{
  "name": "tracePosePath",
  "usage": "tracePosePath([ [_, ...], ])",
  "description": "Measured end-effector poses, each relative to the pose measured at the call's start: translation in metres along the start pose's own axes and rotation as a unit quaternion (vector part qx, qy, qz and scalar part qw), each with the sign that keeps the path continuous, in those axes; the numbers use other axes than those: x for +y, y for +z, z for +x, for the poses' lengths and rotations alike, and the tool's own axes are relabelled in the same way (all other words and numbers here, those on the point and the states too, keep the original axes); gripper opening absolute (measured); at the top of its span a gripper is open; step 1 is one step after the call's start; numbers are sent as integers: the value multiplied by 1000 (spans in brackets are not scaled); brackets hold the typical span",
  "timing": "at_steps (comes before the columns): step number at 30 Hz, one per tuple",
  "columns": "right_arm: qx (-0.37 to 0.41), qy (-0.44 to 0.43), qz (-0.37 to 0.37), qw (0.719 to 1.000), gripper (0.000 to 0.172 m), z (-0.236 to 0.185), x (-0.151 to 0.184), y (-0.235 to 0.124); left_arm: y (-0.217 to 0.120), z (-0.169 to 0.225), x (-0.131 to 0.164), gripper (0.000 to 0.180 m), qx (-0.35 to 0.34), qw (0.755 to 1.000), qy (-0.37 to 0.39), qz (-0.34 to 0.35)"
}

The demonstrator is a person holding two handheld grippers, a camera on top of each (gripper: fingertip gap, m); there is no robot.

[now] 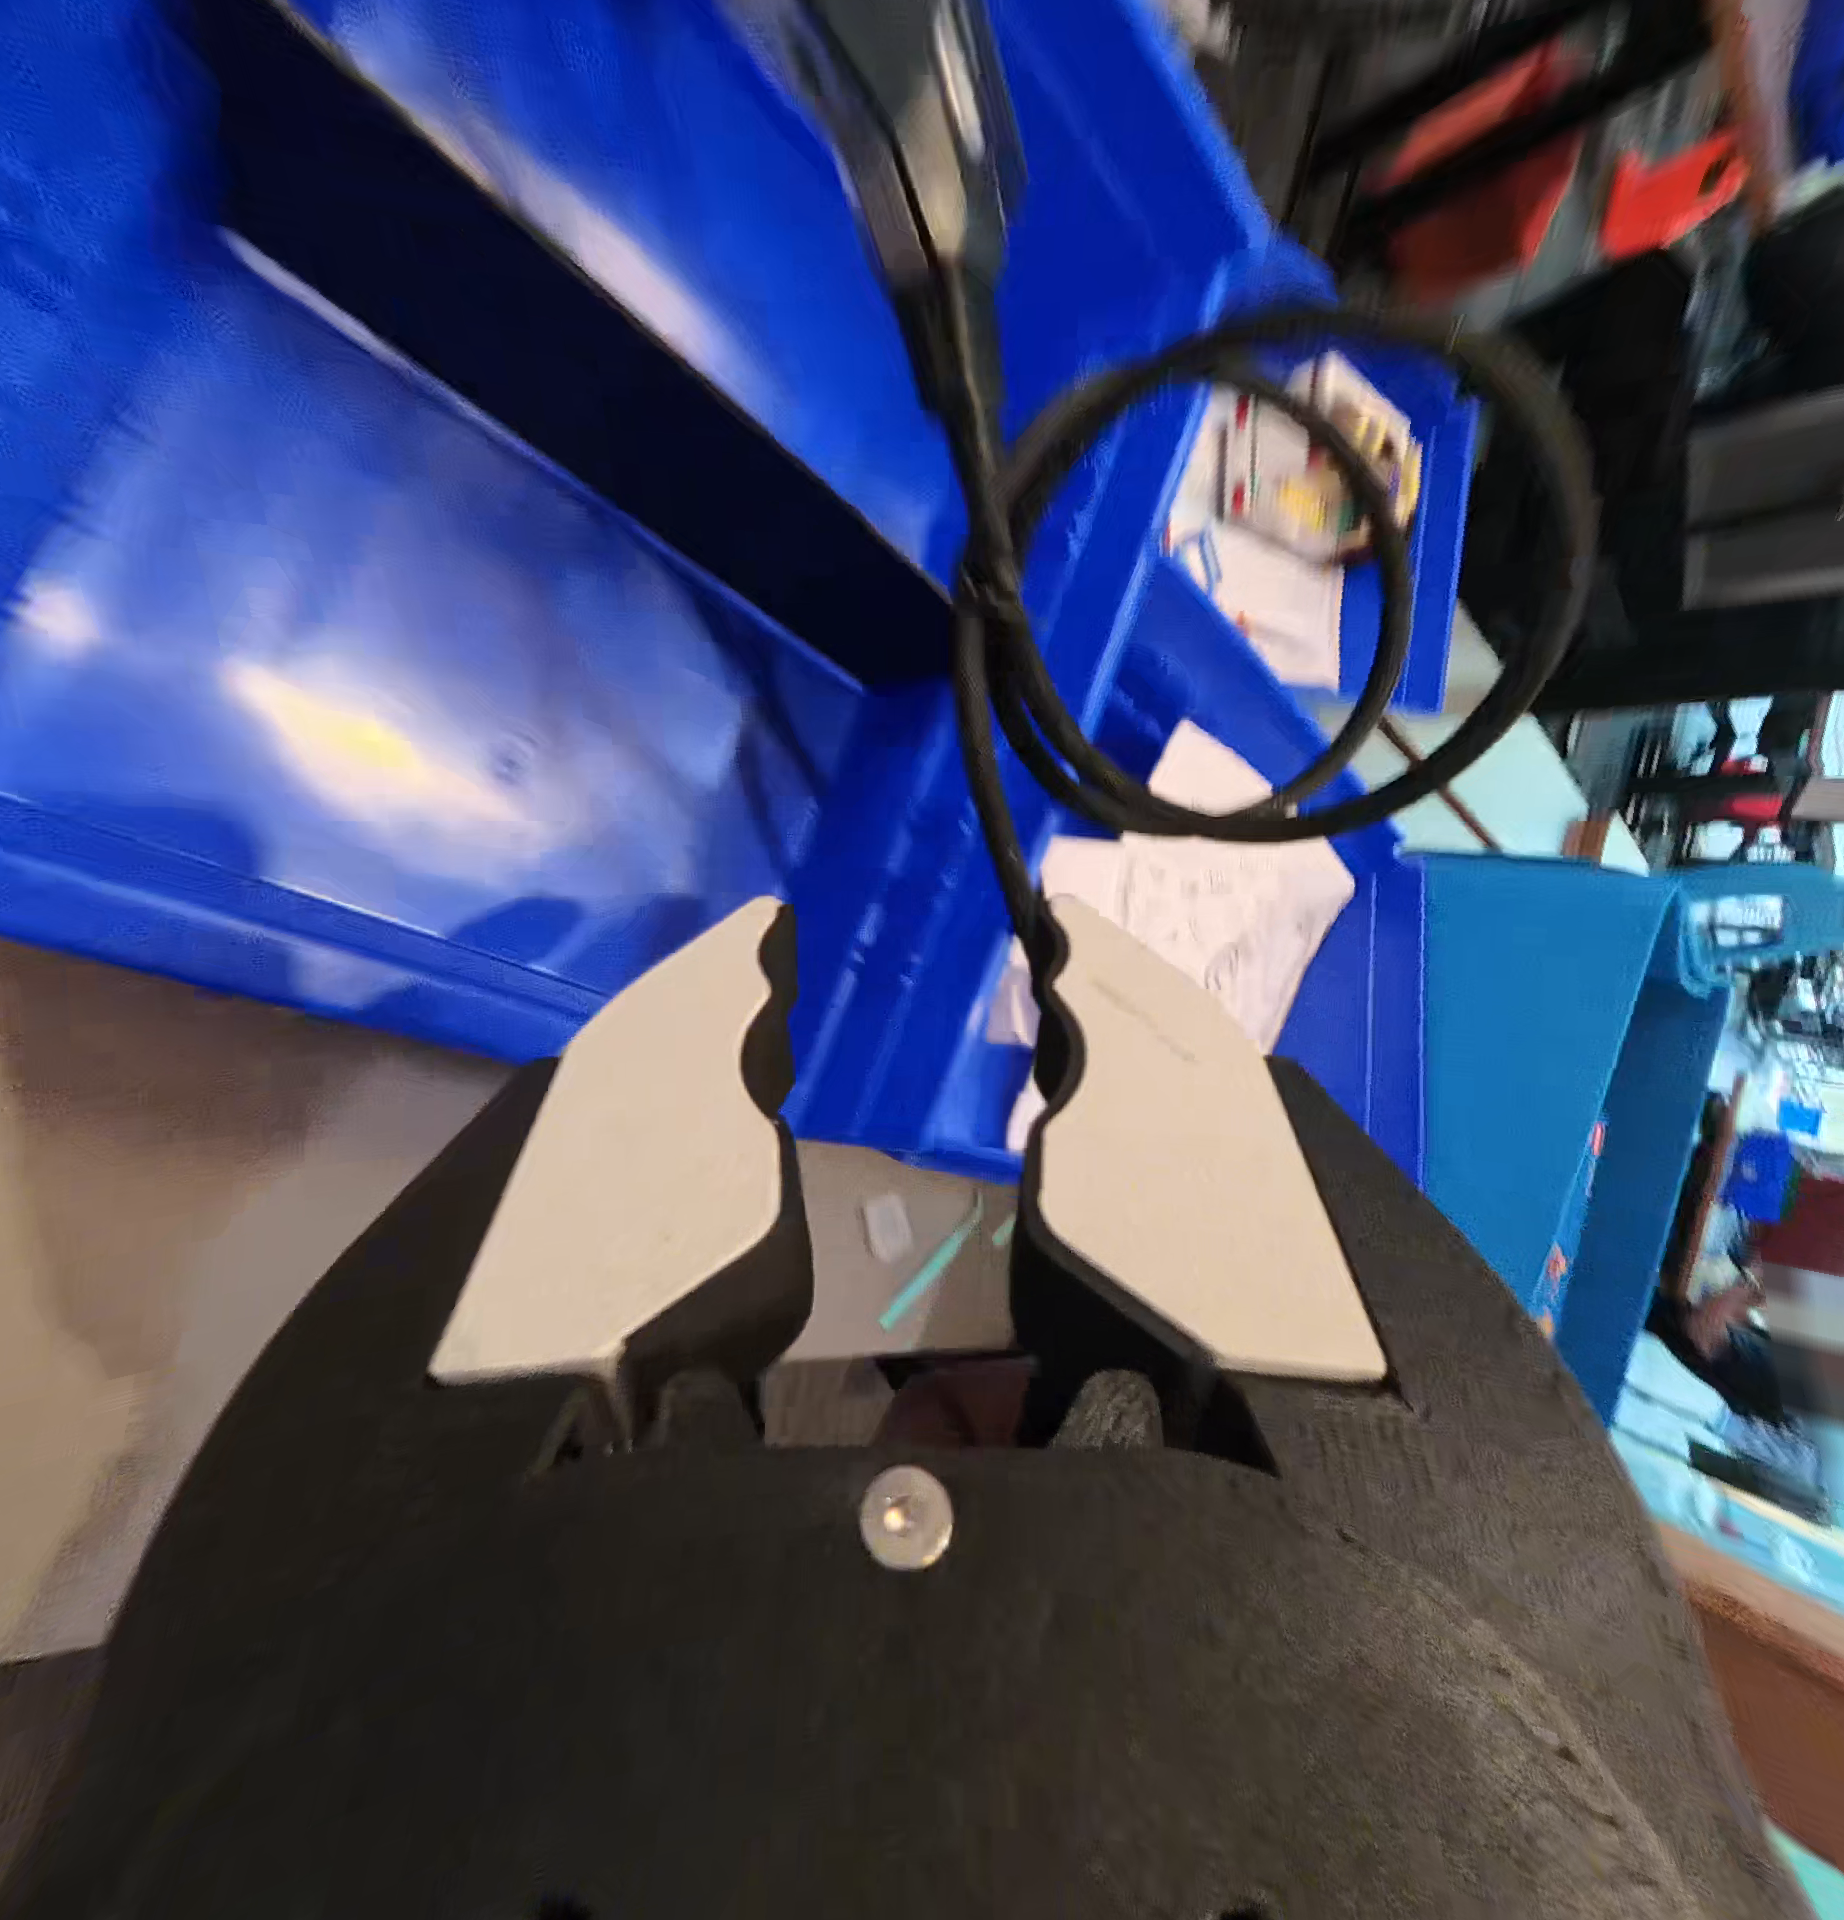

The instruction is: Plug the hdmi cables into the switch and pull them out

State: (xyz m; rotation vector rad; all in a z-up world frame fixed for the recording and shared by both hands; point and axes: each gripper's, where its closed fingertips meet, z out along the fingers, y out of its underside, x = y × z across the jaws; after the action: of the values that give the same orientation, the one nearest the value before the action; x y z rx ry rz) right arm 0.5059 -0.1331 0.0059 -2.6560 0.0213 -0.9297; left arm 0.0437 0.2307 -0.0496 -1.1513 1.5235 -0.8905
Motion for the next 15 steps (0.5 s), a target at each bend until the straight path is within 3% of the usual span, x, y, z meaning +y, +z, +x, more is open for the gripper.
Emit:
tracePosePath([
  [4, 23, -33, -73, 996, 49, 20, 27, 42, -1, -1, -1, 39, -5, 1000, 2, 4],
  [7, 51, -69, -86, 993, 16, 29, 25, 57, -2, -2, -1, 39, -9, 1000, 1, 5],
  [15, 64, -105, -95, 988, 7, 42, 12, 47, -2, -2, 0, 39, -7, 1000, 0, 2],
])
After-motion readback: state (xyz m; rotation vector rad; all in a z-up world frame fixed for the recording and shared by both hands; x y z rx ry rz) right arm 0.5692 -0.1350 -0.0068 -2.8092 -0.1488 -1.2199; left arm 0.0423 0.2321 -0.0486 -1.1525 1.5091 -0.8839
